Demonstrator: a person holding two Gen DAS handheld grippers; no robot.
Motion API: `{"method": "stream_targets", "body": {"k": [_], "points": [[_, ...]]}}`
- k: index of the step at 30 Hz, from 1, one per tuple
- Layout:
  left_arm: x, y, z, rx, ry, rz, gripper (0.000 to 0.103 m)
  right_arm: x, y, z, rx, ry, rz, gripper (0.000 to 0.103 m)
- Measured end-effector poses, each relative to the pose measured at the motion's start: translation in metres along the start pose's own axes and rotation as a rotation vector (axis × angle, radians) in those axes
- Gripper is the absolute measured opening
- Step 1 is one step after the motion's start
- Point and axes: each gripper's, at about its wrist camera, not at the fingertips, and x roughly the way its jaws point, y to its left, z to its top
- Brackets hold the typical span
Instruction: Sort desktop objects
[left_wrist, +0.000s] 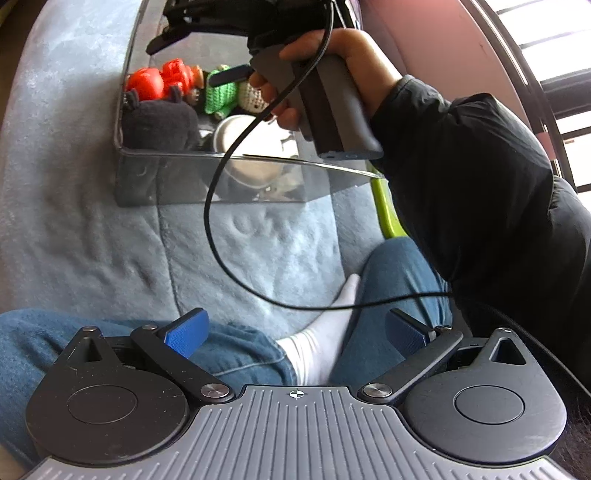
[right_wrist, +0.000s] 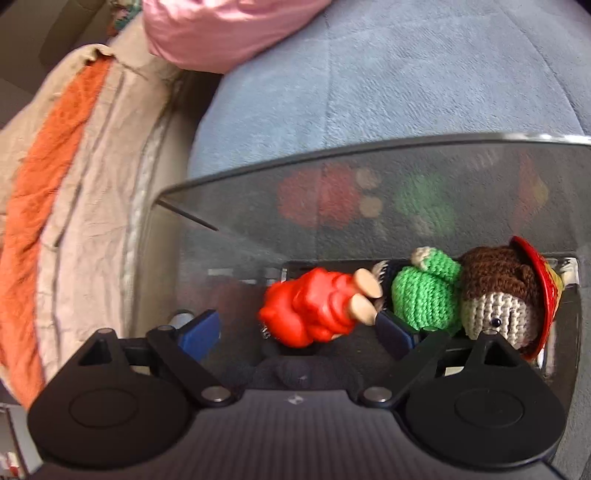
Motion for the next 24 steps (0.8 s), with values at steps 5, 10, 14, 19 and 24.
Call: {"method": "stream_targets", "body": {"k": [5,10,14,19,24], "points": [[0.000,-0.012,-0.005,0.023,-0.002,0.019,0.103,-0.021,-0.002,-0.005,0.000,-0.018,0.021,0.093],[0.006,-0.022,-0.007,0.032,-0.004,0.035,0.103,-0.060,-0.011,-0.018,0.002,-0.049,0.083,0.093],[0.011,-0.031,-0.007,0.047,-0.010,0.053,0.103,-0.100,-0.022,-0.031,0.000,-0.102,0.134,0.093],[0.019,-0.038,-0.004,0.063,-0.025,0.081,0.103,-0.156,-0.047,-0.055,-0.003,-0.213,0.189,0.093],[-0.004,-0.016,0.014,0.043,-0.140,0.024,0.103,-0.202,-0.077,-0.080,-0.011,-0.329,0.165,0.093]]}}
